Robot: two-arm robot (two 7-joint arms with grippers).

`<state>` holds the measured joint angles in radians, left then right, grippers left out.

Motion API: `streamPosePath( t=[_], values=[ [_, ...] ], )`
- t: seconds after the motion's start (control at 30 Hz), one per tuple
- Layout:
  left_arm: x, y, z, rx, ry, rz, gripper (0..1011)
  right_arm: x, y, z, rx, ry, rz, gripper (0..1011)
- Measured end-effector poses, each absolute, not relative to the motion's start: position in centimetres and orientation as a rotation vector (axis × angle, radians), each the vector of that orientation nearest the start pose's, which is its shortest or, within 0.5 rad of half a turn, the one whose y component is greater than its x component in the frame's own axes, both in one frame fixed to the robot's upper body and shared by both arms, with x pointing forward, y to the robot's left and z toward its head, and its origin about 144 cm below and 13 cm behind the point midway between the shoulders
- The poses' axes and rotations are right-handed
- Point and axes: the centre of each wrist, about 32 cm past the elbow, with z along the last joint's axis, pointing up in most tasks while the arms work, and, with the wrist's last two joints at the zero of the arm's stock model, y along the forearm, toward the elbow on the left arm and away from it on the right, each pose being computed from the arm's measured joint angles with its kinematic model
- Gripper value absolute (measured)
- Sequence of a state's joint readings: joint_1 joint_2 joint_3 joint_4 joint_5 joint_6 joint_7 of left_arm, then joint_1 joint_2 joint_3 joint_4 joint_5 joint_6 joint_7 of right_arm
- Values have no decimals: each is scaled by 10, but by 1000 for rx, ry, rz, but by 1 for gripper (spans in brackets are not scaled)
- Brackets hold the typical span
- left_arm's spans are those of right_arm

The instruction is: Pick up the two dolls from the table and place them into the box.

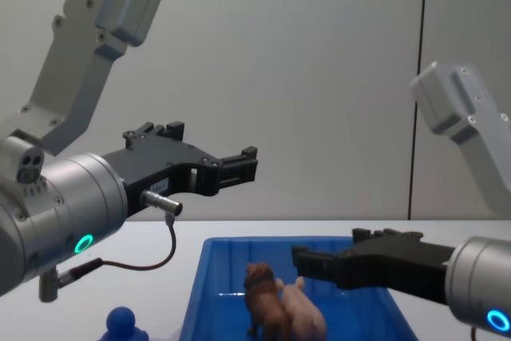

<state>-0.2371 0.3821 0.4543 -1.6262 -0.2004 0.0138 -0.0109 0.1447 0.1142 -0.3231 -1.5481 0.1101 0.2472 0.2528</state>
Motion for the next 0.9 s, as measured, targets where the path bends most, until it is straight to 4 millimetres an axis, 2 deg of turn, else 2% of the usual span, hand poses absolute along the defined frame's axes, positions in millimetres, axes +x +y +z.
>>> streamPosePath(
  t=[0.23,0.9],
  values=[
    [492,198,1204,61,-268,1124,1001,480,-162,1174,-154,71,-1050,1001],
    [492,198,1204,61,-268,1124,1001,452,-203,1182,-147,34,-1261,1001]
  ],
)
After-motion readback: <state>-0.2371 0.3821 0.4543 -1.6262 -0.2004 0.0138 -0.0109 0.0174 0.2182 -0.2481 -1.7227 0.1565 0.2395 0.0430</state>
